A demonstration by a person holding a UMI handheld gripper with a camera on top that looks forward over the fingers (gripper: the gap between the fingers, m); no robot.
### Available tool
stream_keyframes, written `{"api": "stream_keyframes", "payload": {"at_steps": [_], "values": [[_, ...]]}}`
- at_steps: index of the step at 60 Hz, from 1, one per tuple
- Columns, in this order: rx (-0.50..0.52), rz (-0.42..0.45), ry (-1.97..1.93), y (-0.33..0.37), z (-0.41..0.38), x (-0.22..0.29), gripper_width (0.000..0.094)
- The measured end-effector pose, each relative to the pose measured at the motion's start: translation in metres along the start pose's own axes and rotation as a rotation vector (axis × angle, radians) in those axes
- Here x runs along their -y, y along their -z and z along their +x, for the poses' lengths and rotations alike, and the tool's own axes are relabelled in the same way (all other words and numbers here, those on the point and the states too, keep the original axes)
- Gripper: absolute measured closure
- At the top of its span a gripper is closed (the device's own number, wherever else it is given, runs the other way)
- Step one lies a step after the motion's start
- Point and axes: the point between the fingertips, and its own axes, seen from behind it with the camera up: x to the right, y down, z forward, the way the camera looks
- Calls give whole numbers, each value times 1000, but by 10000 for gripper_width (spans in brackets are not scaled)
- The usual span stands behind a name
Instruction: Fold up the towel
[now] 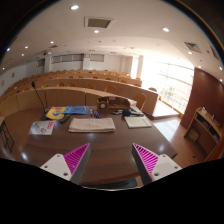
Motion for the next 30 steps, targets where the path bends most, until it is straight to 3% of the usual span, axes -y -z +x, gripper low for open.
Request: {"api": "stream_keyframes", "payload": {"at_steps": [17, 30], "values": [[9, -103, 6, -32, -17, -51, 78], [96, -172, 37, -103, -90, -80, 88]]}}
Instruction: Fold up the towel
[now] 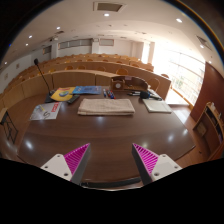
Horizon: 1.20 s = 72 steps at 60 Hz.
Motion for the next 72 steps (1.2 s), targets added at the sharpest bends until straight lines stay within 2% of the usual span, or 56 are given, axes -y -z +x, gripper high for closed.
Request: {"api": "stream_keyframes", "payload": {"at_steps": [16, 23, 31, 43, 46, 49, 54, 56, 58, 65, 72], "values": [[157, -14, 48, -147, -136, 49, 85], [164, -20, 62, -230, -178, 81, 88], [128, -34, 76, -320, -200, 109, 84], [77, -70, 76, -411, -202, 120, 104], [83, -54, 75, -419, -203, 124, 167], [75, -50, 88, -426, -199, 126, 317], [85, -39, 107, -427, -197, 126, 511], [75, -36, 132, -426, -195, 127, 636], [43, -25, 148, -427, -187, 128, 842], [27, -4, 167, -425, -184, 126, 883], [98, -25, 104, -408, -194, 121, 889]]}}
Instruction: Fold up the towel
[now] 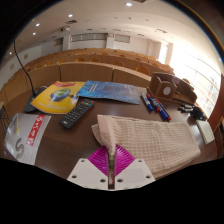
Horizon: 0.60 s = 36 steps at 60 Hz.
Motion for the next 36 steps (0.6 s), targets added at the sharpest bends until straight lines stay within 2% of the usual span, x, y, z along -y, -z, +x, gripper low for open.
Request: {"api": "stream_keyframes", "payload": {"at_steps": [7, 16, 22, 27, 31, 36], "values": [[152, 24, -94, 42, -29, 16, 888], [385, 127, -239, 122, -44, 75, 889], [429, 184, -296, 144, -4, 99, 889], [379, 185, -306, 126, 38, 97, 875], [334, 148, -293, 96, 73, 77, 782], [265, 121, -220, 61, 108, 53, 452]]}}
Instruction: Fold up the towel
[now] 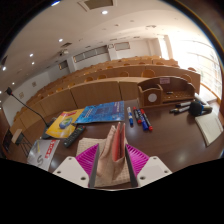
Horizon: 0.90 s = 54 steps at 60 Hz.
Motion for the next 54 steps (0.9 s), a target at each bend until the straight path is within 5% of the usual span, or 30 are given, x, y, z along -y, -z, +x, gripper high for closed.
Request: {"api": "stream_keyframes", "payload": {"at_steps": [6, 27, 54], "values": [[-84, -8, 111, -1, 40, -10, 67], [-134, 33, 178, 126, 16, -16, 86], [-204, 78, 201, 320, -64, -91, 89]]}}
